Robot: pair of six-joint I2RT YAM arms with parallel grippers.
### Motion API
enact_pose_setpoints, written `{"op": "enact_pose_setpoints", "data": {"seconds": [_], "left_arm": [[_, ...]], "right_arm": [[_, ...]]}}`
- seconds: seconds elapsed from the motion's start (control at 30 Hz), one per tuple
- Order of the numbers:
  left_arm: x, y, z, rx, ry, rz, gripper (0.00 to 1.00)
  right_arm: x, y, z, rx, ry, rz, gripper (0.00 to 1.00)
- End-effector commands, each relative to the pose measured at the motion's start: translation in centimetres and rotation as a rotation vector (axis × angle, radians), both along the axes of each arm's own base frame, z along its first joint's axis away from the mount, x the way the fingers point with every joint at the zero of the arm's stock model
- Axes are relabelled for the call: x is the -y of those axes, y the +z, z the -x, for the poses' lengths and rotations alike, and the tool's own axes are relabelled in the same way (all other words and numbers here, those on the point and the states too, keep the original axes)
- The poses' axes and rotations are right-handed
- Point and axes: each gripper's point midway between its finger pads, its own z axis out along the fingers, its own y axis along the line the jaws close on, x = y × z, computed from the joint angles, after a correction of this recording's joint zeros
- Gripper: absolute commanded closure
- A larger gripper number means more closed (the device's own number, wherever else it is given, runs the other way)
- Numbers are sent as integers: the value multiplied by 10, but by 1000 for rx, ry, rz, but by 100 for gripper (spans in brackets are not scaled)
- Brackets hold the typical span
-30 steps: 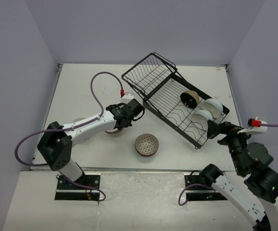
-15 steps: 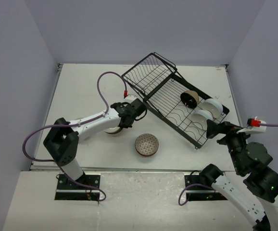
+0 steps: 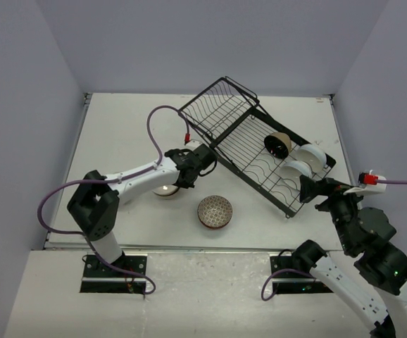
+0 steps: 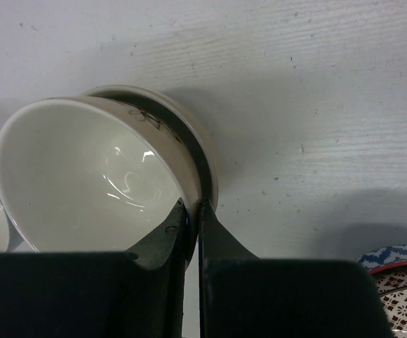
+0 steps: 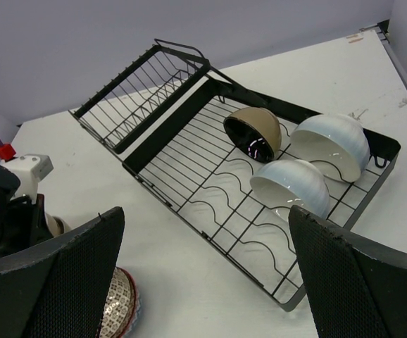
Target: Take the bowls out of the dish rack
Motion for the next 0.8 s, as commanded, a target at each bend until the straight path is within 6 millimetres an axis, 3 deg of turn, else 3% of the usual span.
{"op": "enact_pose_setpoints", "data": {"seconds": [0.0, 0.47, 0.57, 0.6, 0.67, 0.77], "left_arm": [[5, 11, -10, 29, -41, -16, 100], [-5, 9, -7, 19, -24, -67, 100], [-5, 13, -7, 26, -20, -60, 87], [-4, 15, -7, 28, -19, -55, 75], [-4, 17, -7, 33, -19, -50, 63], [-2, 20, -6, 37, -20, -45, 54]], "right_arm": [[-2, 5, -1, 25, 9, -2, 1], [-2, 3, -1, 26, 11, -5, 1], [-2, 2, -1, 23, 12, -3, 1], [-2, 2, -1, 23, 12, -3, 1], [-3, 2, -1, 22, 15, -4, 1], [-4, 2, -2, 23, 15, -6, 1]]}}
